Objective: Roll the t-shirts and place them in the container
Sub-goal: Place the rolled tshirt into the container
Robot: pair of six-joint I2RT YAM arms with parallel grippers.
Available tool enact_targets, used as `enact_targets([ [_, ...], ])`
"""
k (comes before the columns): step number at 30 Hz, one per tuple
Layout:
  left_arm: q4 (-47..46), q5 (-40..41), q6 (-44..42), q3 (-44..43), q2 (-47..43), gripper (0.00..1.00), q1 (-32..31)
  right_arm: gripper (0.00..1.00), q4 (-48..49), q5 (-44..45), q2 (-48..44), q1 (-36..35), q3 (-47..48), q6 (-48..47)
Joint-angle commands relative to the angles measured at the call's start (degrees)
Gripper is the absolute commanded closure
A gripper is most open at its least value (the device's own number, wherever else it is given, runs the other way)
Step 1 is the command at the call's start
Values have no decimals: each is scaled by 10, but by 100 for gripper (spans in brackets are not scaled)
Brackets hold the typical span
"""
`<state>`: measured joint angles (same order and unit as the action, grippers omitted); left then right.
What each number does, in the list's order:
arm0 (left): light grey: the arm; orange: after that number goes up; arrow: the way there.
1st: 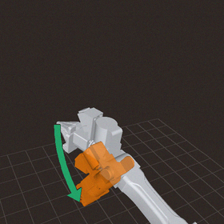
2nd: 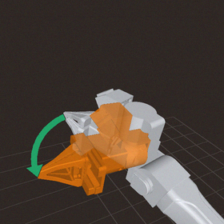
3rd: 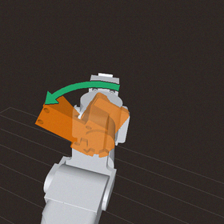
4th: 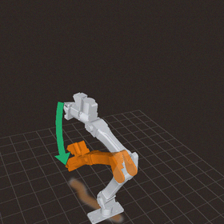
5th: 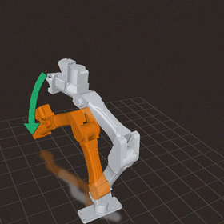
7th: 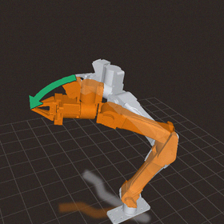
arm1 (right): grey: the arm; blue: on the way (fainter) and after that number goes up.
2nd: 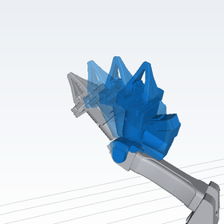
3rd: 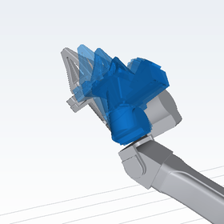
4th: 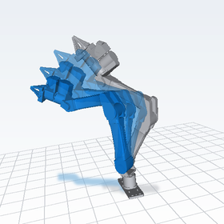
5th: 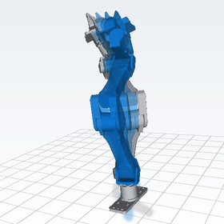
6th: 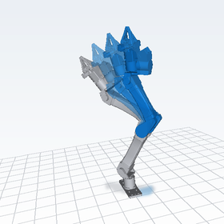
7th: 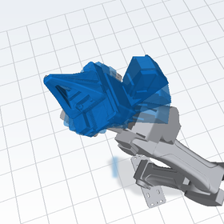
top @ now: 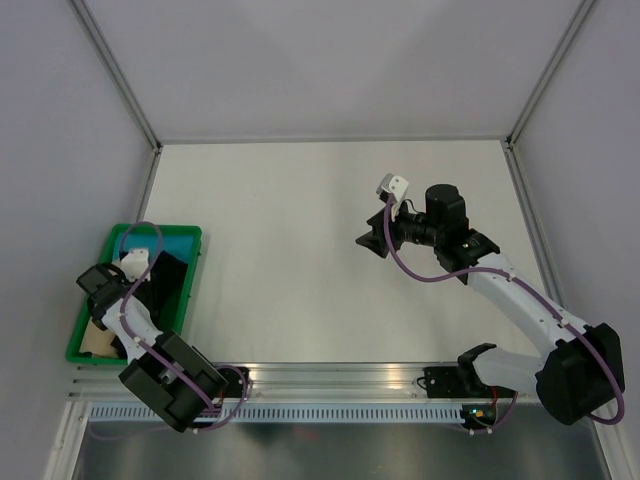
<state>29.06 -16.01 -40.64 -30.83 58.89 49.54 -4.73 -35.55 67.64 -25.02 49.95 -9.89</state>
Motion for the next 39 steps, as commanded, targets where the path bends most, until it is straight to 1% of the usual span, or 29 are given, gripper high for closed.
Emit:
enact_targets([
  [1,-18,-29,-62,5,-3,98,6,36,11,-6,-3,-2,1,-8],
  [3,-2,-52,-70,20,6,95,6,36,10,-3,-3,-3,0,-10],
  [4,25,-61,-76,26,11,93,6,36,10,-3,-3,-2,-1,-12],
  [5,34,-74,-80,30,15,80,6,36,9,-2,-3,-2,-2,-13],
  [7,68,-88,-93,32,22,57,6,36,9,-2,-2,-3,0,-14],
  [8,80,-96,-95,29,23,44,6,35,8,-2,0,-2,1,-15],
  [9,88,-97,-93,26,23,37,6,35,8,-1,1,-2,2,-15],
  [13,121,-103,-66,-6,12,34,6,35,3,-1,6,-3,6,-14],
  [16,165,-125,-43,-63,10,32,6,35,1,0,7,-3,5,-14],
  [17,190,-139,-39,-73,10,30,6,35,0,1,5,-3,3,-16],
  [19,215,-154,-34,-91,10,23,6,35,-2,1,4,-2,2,-19],
  [20,224,-163,-32,-102,7,22,6,35,-2,2,3,-3,1,-20],
  [23,237,-156,-15,-120,-6,21,6,35,-4,2,3,-2,3,-22],
  [25,221,-144,1,-126,-17,22,6,35,-4,2,6,-3,4,-21],
  [26,210,-129,8,-126,-23,30,6,35,-5,2,7,-3,7,-21],
  [27,178,-121,22,-122,-39,37,6,35,-7,2,9,-3,8,-20],
  [28,165,-111,28,-112,-46,47,6,35,-8,1,11,-3,9,-19],
  [29,154,-83,33,-107,-49,65,6,35,-8,1,13,-3,10,-17],
  [30,152,-66,35,-102,-53,71,6,35,-11,1,14,-3,11,-15],
  [31,157,-29,33,-96,-52,77,6,35,-12,1,14,-3,13,-14],
  [33,177,1,14,-80,-60,78,6,35,-15,1,14,-3,14,-16],
  [34,177,35,4,-72,-64,78,6,35,-17,1,12,-3,15,-17],
  [36,170,76,-15,-57,-65,78,8,35,-16,3,14,-3,15,-20],
  [37,150,113,-22,-42,-64,83,11,35,-16,1,16,-3,16,-20],
  [39,117,154,-29,-18,-65,90,19,35,-16,-3,21,-3,19,-19],
])
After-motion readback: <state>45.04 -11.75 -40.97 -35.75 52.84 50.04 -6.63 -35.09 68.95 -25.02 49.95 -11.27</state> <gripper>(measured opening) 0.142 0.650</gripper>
